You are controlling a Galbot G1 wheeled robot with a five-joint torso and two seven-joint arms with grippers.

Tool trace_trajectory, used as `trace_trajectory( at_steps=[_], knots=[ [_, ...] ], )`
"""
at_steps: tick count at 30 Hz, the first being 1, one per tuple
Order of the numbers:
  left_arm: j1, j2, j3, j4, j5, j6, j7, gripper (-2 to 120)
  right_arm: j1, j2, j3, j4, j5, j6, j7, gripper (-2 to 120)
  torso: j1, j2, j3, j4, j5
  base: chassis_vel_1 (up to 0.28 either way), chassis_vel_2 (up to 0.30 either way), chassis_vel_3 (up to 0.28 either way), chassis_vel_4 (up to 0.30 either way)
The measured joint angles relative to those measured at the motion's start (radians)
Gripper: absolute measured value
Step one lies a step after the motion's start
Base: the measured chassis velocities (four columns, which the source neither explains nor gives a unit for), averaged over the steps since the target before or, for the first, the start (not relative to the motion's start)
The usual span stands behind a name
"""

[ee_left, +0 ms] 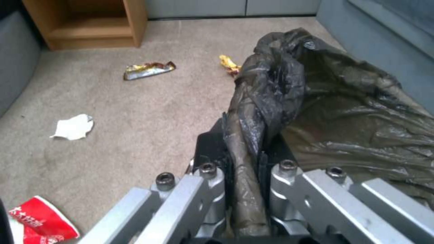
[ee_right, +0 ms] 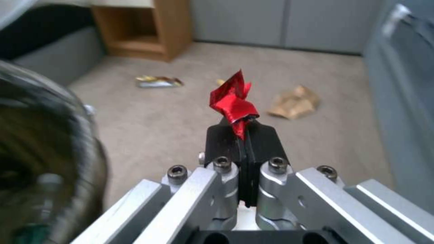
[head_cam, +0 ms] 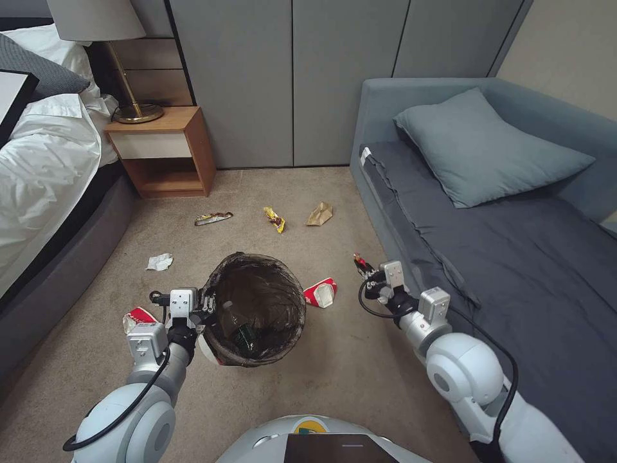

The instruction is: Pick up the trash bin, then pick up the garbage from the floor and place it into the trash bin.

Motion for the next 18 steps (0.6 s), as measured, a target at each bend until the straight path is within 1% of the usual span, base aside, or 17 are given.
trace_trajectory(
  at_steps=[1, 2, 5, 6, 9, 10, 13, 14, 18],
  knots=[
    [0.001, 0.001, 0.001, 0.000, 0.000, 0.001, 0.000, 7, 0.021, -0.018, -0.007, 0.001, 0.025, -0.002, -0.007, 0, 0.000, 0.000, 0.000, 0.0000, 0.0000, 0.000, 0.000, 0.000, 0.000],
    [0.001, 0.001, 0.001, 0.000, 0.000, 0.001, 0.000, 7, 0.021, -0.018, -0.007, 0.001, 0.025, -0.002, -0.007, 0, 0.000, 0.000, 0.000, 0.0000, 0.0000, 0.000, 0.000, 0.000, 0.000],
    [0.002, 0.006, 0.010, 0.000, 0.005, 0.001, 0.000, 7, 0.101, -0.068, -0.030, 0.004, 0.113, -0.012, -0.032, 0, 0.000, 0.000, 0.000, -0.0001, 0.0000, 0.000, 0.000, 0.000, 0.000],
    [0.002, 0.006, 0.010, 0.000, 0.005, 0.001, 0.000, 7, 0.101, -0.068, -0.030, 0.004, 0.113, -0.012, -0.032, 0, 0.000, 0.000, 0.000, -0.0001, 0.0000, 0.000, 0.000, 0.000, 0.000],
    [0.001, 0.007, 0.016, 0.000, 0.008, 0.001, 0.000, 7, 0.192, -0.108, -0.071, 0.019, 0.216, -0.032, -0.039, 0, 0.000, 0.000, 0.000, 0.0000, -0.0001, 0.000, 0.000, 0.000, 0.000],
    [0.001, 0.007, 0.016, 0.000, 0.008, 0.001, 0.000, 7, 0.192, -0.108, -0.071, 0.019, 0.216, -0.032, -0.039, 0, 0.000, 0.000, 0.000, 0.0000, -0.0001, 0.000, 0.000, 0.000, 0.000],
    [0.000, 0.007, 0.018, 0.000, 0.005, 0.003, -0.001, 7, 0.265, -0.145, -0.126, 0.042, 0.280, -0.045, -0.043, 0, 0.000, 0.000, 0.000, -0.0001, -0.0001, 0.000, 0.000, 0.000, 0.000],
    [0.000, 0.007, 0.018, 0.000, 0.005, 0.003, -0.001, 7, 0.265, -0.145, -0.126, 0.042, 0.280, -0.045, -0.043, 0, 0.000, 0.000, 0.000, -0.0001, -0.0001, 0.000, 0.000, 0.000, 0.000],
    [-0.004, 0.013, 0.019, 0.000, 0.002, 0.005, -0.001, 7, 0.348, -0.190, -0.204, 0.072, 0.344, -0.063, -0.065, 0, 0.000, 0.000, 0.000, -0.0002, -0.0002, 0.000, 0.000, 0.000, 0.000]
  ],
)
